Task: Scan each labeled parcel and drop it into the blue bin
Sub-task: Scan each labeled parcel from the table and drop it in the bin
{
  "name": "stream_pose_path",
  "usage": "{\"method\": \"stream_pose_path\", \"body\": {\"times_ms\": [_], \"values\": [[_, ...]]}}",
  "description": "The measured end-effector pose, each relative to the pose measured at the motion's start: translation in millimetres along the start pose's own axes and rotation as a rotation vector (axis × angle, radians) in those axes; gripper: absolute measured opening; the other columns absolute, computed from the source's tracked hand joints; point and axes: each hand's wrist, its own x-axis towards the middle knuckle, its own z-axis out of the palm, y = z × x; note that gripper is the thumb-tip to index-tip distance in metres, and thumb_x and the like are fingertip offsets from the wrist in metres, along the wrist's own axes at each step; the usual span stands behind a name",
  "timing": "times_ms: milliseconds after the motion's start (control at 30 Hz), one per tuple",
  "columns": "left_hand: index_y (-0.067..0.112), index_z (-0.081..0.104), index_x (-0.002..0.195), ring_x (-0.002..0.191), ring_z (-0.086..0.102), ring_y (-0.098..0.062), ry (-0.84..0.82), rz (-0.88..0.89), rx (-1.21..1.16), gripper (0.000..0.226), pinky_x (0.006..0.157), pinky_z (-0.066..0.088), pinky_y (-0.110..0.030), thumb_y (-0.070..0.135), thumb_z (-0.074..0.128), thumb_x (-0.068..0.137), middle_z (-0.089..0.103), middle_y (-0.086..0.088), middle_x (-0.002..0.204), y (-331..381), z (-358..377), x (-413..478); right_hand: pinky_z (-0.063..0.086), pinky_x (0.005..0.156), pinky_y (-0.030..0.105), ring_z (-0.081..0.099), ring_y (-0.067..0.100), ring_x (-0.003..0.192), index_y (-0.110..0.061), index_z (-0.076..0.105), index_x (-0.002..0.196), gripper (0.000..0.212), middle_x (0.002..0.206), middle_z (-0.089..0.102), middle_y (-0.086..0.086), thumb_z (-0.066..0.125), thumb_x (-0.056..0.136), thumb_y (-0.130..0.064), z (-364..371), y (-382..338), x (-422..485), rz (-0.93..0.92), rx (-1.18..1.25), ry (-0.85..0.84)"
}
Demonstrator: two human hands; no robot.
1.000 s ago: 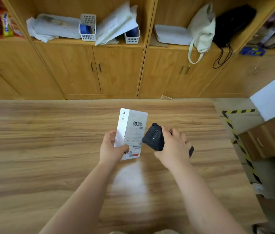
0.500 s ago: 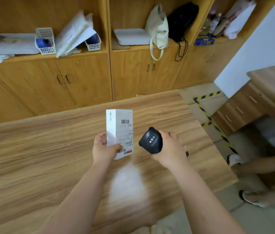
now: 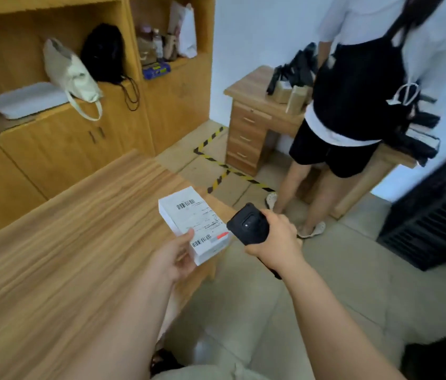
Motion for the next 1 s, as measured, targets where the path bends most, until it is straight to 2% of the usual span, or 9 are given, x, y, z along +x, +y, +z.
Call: {"method": "stream_pose_path", "body": {"times_ms": [67,133,200,300,433,533,700,867,1000], "values": [[0.007,0.064,0.095,0.071,0.070,-0.021,-0.103,-0.100,0.033,0.011,0.046,0.058,-0.032,0.016,0.070,0.091,0.071,-0.006,0.093,-29.0,49.0,-10.1,0.042,0.100,0.044,0.042,0.030,0.126,-0.035,0.042,0.139,0.082,0.131,0.046,0.000,0.080,0.067,-0.031,-34.9,50.1,-14.1,0.096,0.035,0.087],[0.010,0.065,0.099,0.063,0.071,-0.019,-0.186,-0.158,0.152,0.016,0.056,0.059,-0.031,0.018,0.072,0.088,0.073,-0.006,0.085,-60.1,95.9,-14.5,0.042,0.100,0.044,0.042,0.029,0.127,-0.037,0.041,0.140,0.084,0.133,0.046,-0.001,0.080,0.066,-0.032,-65.5,100.7,-31.2,0.189,0.084,0.162],[0.014,0.064,0.098,0.059,0.068,-0.017,-0.259,-0.187,0.283,0.018,0.068,0.053,-0.032,0.018,0.074,0.084,0.072,-0.004,0.068,-94.3,142.8,-22.4,0.041,0.102,0.045,0.041,0.027,0.128,-0.039,0.041,0.141,0.084,0.135,0.046,-0.002,0.079,0.067,-0.031,-92.0,149.1,-52.3,0.270,0.151,0.237],[0.013,0.063,0.098,0.075,0.066,-0.020,-0.352,-0.221,0.375,0.029,0.086,0.050,-0.037,0.017,0.078,0.073,0.071,-0.006,0.064,-148.1,208.3,-38.7,0.039,0.104,0.047,0.041,0.026,0.127,-0.038,0.042,0.141,0.083,0.134,0.047,-0.003,0.079,0.067,-0.031,-126.9,213.7,-86.6,0.360,0.240,0.368],[0.015,0.063,0.102,0.083,0.065,-0.021,-0.427,-0.272,0.485,0.020,0.079,0.052,-0.038,0.020,0.074,0.085,0.073,-0.007,0.076,-220.3,277.7,-56.4,0.041,0.102,0.048,0.043,0.026,0.124,-0.036,0.047,0.134,0.076,0.127,0.049,-0.002,0.078,0.065,-0.028,-162.6,290.7,-135.6,0.501,0.302,0.468],[0.017,0.065,0.101,0.085,0.064,-0.020,-0.462,-0.320,0.556,0.019,0.077,0.053,-0.036,0.021,0.075,0.086,0.070,-0.007,0.090,-269.6,322.4,-67.3,0.038,0.099,0.042,0.042,0.025,0.122,-0.038,0.047,0.134,0.072,0.126,0.048,-0.003,0.076,0.069,-0.026,-183.1,337.7,-169.8,0.589,0.318,0.549],[0.017,0.065,0.094,0.080,0.063,-0.016,-0.482,-0.390,0.718,0.018,0.076,0.050,-0.029,0.023,0.078,0.083,0.069,-0.003,0.083,-337.6,385.7,-80.5,0.038,0.084,0.037,0.043,0.026,0.119,-0.036,0.048,0.131,0.070,0.123,0.047,-0.001,0.077,0.068,-0.028,-201.6,396.2,-207.3,0.737,0.331,0.651],[0.016,0.065,0.101,0.086,0.059,-0.015,-0.512,-0.479,0.872,0.028,0.088,0.047,-0.029,0.022,0.081,0.079,0.064,-0.001,0.093,-395.4,446.1,-69.0,0.043,0.097,0.048,0.041,0.028,0.126,-0.031,0.044,0.137,0.076,0.131,0.045,0.001,0.079,0.070,-0.030,-215.2,454.4,-226.5,0.918,0.364,0.710],[0.020,0.064,0.097,0.093,0.056,-0.018,-0.546,-0.484,1.020,0.024,0.074,0.045,-0.031,0.020,0.079,0.079,0.061,-0.001,0.093,-435.5,512.0,-56.7,0.041,0.102,0.053,0.040,0.028,0.130,-0.033,0.039,0.143,0.084,0.135,0.045,0.000,0.080,0.070,-0.034,-235.2,505.1,-220.4,1.022,0.398,0.774]]}}
